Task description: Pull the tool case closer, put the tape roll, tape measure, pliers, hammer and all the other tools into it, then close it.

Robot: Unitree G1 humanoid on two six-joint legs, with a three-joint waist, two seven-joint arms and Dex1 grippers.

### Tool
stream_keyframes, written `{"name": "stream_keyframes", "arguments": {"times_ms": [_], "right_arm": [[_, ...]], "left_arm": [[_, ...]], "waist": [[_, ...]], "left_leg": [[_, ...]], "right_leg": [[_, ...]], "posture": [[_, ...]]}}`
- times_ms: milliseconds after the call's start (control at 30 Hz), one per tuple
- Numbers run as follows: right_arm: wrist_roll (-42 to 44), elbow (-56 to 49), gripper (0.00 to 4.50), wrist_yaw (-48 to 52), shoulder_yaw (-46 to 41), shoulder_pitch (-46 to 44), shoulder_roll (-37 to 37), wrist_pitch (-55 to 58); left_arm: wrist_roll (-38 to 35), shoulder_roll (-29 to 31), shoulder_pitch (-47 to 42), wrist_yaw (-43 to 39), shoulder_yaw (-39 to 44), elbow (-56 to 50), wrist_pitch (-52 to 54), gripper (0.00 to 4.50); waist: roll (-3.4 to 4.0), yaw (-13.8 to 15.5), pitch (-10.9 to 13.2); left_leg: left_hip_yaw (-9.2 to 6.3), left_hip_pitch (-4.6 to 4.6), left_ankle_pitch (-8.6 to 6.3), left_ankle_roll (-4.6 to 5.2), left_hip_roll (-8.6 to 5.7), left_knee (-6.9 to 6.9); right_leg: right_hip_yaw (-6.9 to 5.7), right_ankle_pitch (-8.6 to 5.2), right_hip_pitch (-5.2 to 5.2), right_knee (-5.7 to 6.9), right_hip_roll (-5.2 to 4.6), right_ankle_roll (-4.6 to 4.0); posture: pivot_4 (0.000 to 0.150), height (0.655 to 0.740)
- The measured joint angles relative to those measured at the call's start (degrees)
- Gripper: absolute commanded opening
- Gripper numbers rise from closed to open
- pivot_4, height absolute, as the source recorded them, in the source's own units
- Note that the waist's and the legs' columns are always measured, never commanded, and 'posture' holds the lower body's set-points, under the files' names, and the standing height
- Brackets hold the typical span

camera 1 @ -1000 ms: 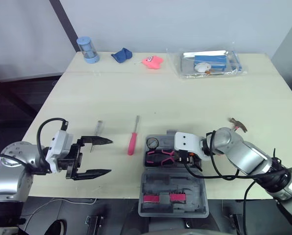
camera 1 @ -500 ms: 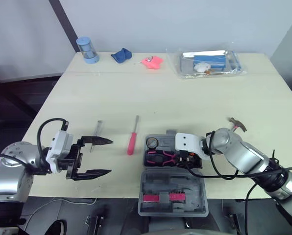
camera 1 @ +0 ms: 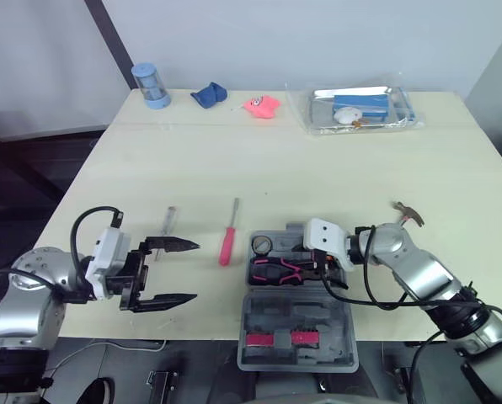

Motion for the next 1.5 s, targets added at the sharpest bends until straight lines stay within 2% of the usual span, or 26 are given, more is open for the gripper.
{"name": "stream_keyframes", "arguments": {"times_ms": [300, 400, 500, 600, 867, 1033, 1133, 1400, 1500], "right_arm": [[-2.37, 10.58, 0.13, 1.92, 0.93, 0.42, 1.76, -9.18], [-3.05, 12.74, 0.13, 2.01, 1.05, 0.64, 2.55, -11.01], [-4.71, 16.42, 0.13, 1.99, 1.27, 0.17, 3.80, -13.85], [-5.48, 17.49, 0.13, 2.02, 1.85, -0.06, 4.02, -14.97], [-6.94, 20.47, 0.13, 1.92, 1.92, -0.42, 5.67, -16.01], [-4.35, 19.15, 0.13, 0.78, -2.89, 3.35, 6.07, -17.14], [-0.66, 16.12, 0.13, 1.24, -6.91, 7.22, 5.17, -16.83], [10.60, 2.76, 0.13, 6.54, -19.11, 18.57, -4.44, -16.86], [12.09, 2.42, 0.00, 7.88, -22.03, 22.02, -7.39, -16.95]], "left_arm": [[0.00, -0.37, 0.45, 0.44, -0.27, -0.79, 0.24, 4.50], [0.01, -0.44, 0.46, 0.52, -0.27, -0.79, 0.28, 4.50], [0.03, -0.46, 0.83, 0.84, -0.32, -0.91, 1.57, 4.50], [0.22, -0.45, 1.27, 0.99, -0.37, -1.19, 2.25, 4.50], [1.58, -1.21, 1.70, 1.79, -0.79, -2.34, 2.46, 4.50], [3.67, -2.95, 1.89, 5.05, -0.87, -2.35, 2.25, 4.50], [5.54, -3.81, 2.04, 8.19, -1.50, -2.34, 2.62, 4.50], [7.49, -4.49, 2.89, 9.17, -2.28, -0.30, 1.77, 4.50], [8.57, -4.49, 3.36, 8.49, -3.24, 1.36, 1.01, 3.80]], "waist": [[-0.05, -0.01, -0.06], [-0.20, -0.07, -0.20], [-0.30, -0.23, -0.38], [-0.54, -0.21, -0.74], [-0.72, -0.12, -1.93], [-0.69, 0.25, -1.83], [-0.35, 0.52, -1.49], [0.08, 0.16, -0.80], [-0.05, 0.19, -0.66]], "left_leg": [[0.01, 0.07, 0.00, 0.00, 0.00, 0.04], [0.06, 0.44, 0.00, 0.01, 0.00, -0.02], [0.09, 1.17, -0.01, 0.01, 0.01, -0.08], [0.20, 1.56, -0.01, 0.01, 0.01, -0.33], [0.22, 1.84, -0.01, 0.02, 0.05, -0.57], [0.19, 1.72, -0.01, 0.01, 0.05, -0.57], [0.17, 1.33, -0.01, 0.01, 0.02, -0.57], [0.16, 1.19, -0.01, 0.01, 0.05, -0.60], [0.17, 1.18, -0.01, 0.01, 0.05, -0.60]], "right_leg": [[0.02, 0.00, 0.03, 0.06, 0.01, 0.00], [0.06, -0.01, 0.35, 0.05, 0.01, -0.01], [0.07, -0.04, 1.11, -0.01, 0.01, -0.03], [0.20, -0.08, 1.30, -0.02, 0.01, -0.07], [0.22, -0.15, 1.43, -0.06, 0.03, -0.18], [0.21, -0.15, 1.41, -0.16, 0.04, -0.17], [0.20, -0.13, 1.12, -0.21, 0.02, -0.15], [0.17, -0.14, 1.02, -0.28, 0.03, -0.15], [0.17, -0.14, 1.02, -0.29, 0.03, -0.15]], "posture": [[0.150, 0.7400], [0.150, 0.7400], [0.150, 0.7400], [0.150, 0.7400], [0.150, 0.7400], [0.150, 0.7400], [0.150, 0.7400], [0.150, 0.7400], [0.150, 0.7400]]}}
